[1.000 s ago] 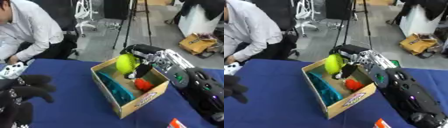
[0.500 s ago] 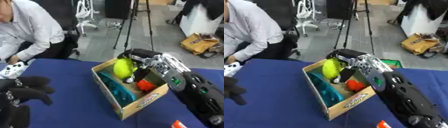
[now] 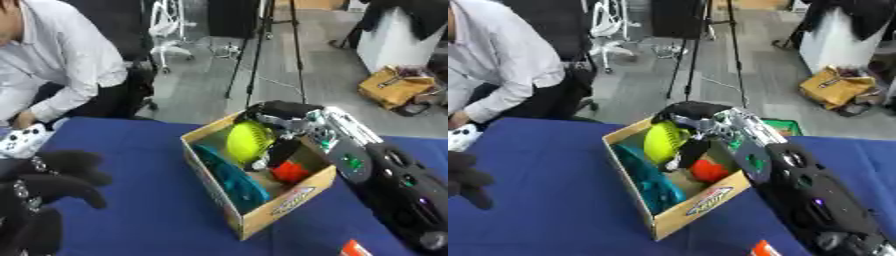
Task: Pick up objects on the table and place them in the box.
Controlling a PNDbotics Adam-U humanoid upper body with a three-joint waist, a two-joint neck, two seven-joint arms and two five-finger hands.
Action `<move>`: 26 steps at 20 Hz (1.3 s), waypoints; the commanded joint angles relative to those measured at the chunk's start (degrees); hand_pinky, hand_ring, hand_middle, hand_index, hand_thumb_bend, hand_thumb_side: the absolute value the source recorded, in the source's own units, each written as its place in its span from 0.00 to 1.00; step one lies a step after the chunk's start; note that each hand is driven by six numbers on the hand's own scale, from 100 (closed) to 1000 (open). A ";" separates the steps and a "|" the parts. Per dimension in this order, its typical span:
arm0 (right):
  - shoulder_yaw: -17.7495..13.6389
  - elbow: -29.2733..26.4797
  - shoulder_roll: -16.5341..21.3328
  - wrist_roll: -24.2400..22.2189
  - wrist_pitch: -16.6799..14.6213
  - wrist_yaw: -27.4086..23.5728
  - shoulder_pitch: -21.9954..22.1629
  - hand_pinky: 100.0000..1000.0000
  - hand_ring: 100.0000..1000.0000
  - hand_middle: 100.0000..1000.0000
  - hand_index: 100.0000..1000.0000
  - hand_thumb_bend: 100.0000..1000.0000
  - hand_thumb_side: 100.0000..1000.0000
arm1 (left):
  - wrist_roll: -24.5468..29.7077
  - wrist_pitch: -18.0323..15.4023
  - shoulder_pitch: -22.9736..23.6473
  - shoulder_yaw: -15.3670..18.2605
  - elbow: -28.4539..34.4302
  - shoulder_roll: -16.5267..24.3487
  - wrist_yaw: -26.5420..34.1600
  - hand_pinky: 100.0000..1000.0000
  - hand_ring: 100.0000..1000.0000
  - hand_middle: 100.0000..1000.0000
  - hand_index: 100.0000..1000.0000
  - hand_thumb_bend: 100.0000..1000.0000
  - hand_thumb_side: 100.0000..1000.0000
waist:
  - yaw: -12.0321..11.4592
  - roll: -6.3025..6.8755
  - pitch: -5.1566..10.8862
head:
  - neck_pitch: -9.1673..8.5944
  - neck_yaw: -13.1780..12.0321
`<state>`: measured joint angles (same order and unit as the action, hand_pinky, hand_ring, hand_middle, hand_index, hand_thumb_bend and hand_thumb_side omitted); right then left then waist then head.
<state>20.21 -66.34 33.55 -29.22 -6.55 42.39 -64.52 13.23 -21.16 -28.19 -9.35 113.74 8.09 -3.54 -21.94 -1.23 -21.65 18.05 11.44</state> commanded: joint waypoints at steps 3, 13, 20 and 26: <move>-0.59 -1.48 1.19 -0.27 -1.06 1.30 -1.49 0.81 0.69 0.77 0.89 0.57 0.34 | 0.22 -0.02 -0.45 -0.03 0.85 0.39 0.35 0.46 0.66 0.73 0.69 0.00 0.48 | 0.09 0.27 1.43 | -0.55 -0.12; -0.66 -1.92 1.21 -0.15 -2.15 2.71 -1.81 0.93 0.83 0.88 1.00 0.70 0.48 | 0.45 0.09 -0.31 -0.07 0.85 0.35 0.39 0.46 0.66 0.73 0.69 0.00 0.48 | 0.38 0.27 1.54 | -0.62 -0.22; -0.91 -2.17 1.28 1.30 -2.35 3.45 -2.02 0.95 0.85 0.89 1.00 0.70 0.50 | 0.47 0.25 -0.23 -0.09 0.85 0.38 0.43 0.45 0.66 0.73 0.69 0.00 0.48 | 0.63 0.28 1.67 | -0.74 -0.27; -1.42 -5.42 2.66 2.70 -2.02 1.21 -1.70 0.93 0.82 0.87 1.00 0.69 0.52 | 0.34 0.39 0.39 0.12 0.85 0.54 0.44 0.45 0.66 0.73 0.69 0.00 0.48 | 1.42 0.49 2.46 | -0.15 -0.62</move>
<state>19.78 -69.58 34.15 -27.13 -8.62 44.42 -65.02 13.67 -20.93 -27.56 -9.35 113.74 8.08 -3.37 -20.47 -1.08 -20.89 18.06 11.05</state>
